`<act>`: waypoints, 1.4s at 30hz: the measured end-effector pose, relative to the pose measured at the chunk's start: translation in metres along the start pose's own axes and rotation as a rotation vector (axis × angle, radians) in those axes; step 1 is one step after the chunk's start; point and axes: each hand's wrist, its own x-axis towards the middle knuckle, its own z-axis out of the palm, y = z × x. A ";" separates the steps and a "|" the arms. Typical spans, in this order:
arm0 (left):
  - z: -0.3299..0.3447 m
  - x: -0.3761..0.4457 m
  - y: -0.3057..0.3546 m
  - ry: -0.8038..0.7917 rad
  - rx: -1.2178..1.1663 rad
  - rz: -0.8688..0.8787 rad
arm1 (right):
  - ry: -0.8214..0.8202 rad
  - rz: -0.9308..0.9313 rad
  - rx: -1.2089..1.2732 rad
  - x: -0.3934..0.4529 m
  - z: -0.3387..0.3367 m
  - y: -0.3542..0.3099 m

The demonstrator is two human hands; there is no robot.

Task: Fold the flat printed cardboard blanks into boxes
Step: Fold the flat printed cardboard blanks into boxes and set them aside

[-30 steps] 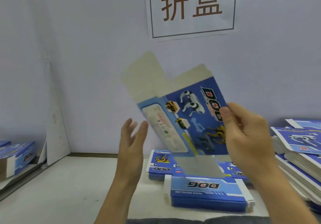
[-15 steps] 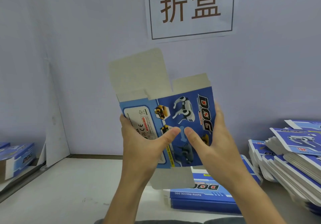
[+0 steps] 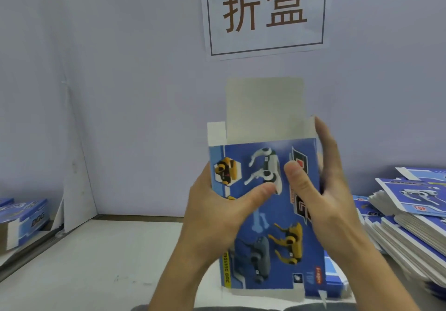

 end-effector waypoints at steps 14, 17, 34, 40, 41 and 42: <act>-0.004 0.002 -0.003 0.017 -0.199 0.009 | -0.060 0.175 0.204 -0.005 0.010 0.009; -0.001 0.001 0.003 0.113 -0.247 -0.022 | -0.147 0.258 0.186 -0.002 0.009 0.011; -0.003 0.005 0.005 0.295 -0.307 -0.077 | -0.121 0.404 0.314 0.003 0.018 -0.002; -0.004 0.000 0.003 0.272 -0.480 0.013 | -0.055 0.316 0.512 -0.007 0.021 0.003; -0.004 0.000 0.002 0.247 -0.455 0.011 | -0.064 0.310 0.508 -0.008 0.021 0.003; -0.005 0.000 0.000 0.219 -0.424 0.006 | -0.074 0.301 0.507 -0.008 0.020 0.004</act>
